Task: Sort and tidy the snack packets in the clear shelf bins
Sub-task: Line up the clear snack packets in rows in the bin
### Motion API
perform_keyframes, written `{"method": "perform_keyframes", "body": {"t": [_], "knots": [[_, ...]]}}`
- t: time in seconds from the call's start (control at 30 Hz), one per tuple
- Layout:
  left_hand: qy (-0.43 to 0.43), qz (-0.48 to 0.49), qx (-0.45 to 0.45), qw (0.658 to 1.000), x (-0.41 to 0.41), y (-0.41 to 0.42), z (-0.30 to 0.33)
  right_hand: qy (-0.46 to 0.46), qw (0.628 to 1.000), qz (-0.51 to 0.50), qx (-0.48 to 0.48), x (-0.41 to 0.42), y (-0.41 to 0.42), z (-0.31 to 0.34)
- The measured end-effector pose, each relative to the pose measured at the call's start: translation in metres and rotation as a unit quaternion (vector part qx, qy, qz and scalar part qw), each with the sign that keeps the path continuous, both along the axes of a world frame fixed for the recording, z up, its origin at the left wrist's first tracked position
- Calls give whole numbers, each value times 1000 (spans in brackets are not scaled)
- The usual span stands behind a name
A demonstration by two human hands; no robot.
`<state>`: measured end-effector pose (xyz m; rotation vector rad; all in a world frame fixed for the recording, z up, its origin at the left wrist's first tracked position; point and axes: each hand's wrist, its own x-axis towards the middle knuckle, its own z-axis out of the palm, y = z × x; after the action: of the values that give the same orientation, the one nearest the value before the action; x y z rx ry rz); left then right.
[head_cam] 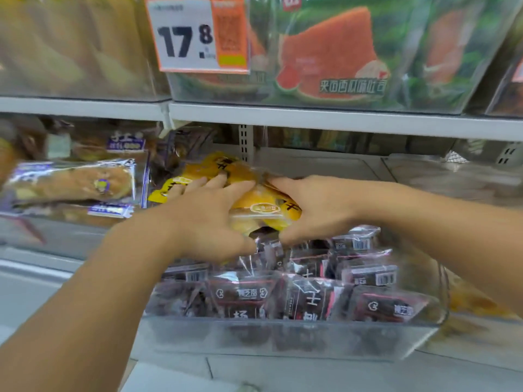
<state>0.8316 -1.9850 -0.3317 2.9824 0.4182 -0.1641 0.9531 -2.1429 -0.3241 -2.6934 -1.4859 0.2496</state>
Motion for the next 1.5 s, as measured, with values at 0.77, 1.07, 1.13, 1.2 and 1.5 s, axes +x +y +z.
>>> {"method": "perform_keyframes", "body": {"t": [0.77,1.07,1.13,1.2,1.5], "knots": [[-6,-130,71,989,12,-35,3,27,887,-25,460,-38,-173,44],[-199,-172,-558,787,35,-158,26,361,627,-147,675,-38,-214,25],[-211,-149,-607,751,44,-191,21,381,619,-124,675,-37,-226,24],[-229,-146,-635,723,53,-213,21,372,635,-105,669,-37,-239,23],[-398,-276,-496,721,72,-257,38,250,685,-211,651,-17,-317,16]]}}
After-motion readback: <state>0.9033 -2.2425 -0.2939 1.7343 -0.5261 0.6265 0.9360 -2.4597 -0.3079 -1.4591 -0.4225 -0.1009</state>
